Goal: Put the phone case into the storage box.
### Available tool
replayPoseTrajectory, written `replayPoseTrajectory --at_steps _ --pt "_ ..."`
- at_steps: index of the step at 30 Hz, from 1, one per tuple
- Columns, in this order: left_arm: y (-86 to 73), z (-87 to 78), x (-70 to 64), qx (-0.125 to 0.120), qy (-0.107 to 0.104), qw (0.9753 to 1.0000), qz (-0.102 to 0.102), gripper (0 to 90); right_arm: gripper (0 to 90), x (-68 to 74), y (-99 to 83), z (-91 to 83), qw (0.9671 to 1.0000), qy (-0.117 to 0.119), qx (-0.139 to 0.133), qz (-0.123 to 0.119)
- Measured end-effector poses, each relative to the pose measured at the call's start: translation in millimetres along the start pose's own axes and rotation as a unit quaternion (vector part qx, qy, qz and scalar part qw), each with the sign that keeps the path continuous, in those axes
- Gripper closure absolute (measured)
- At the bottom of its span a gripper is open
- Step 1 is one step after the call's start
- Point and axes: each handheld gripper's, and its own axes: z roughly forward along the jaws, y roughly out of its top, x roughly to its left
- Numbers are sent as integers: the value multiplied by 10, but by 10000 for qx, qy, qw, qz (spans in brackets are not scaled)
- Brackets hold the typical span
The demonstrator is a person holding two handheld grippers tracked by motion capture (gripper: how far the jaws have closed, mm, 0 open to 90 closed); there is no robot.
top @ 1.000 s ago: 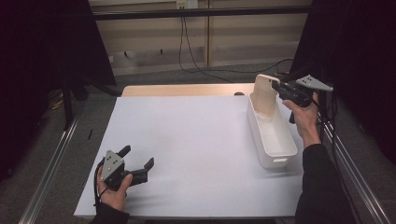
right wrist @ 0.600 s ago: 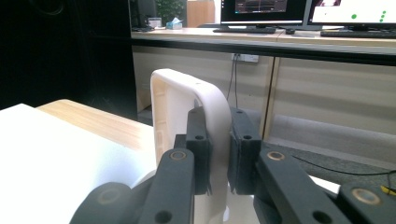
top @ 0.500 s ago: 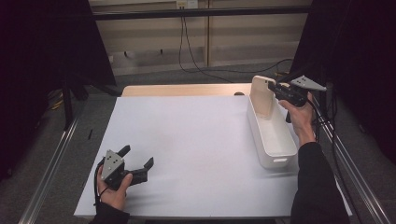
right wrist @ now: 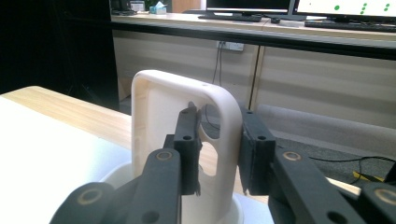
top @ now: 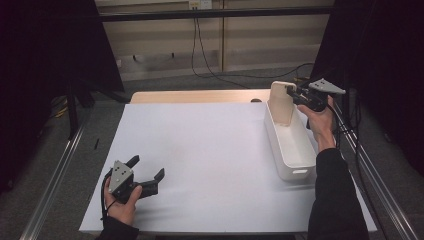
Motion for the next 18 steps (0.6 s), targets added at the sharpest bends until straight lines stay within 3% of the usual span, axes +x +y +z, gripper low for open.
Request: replayPoseTrajectory --at_steps 18 --pt "-1 9 -6 16 -10 10000 37 32 571 13 -21 114 9994 -281 122 170"
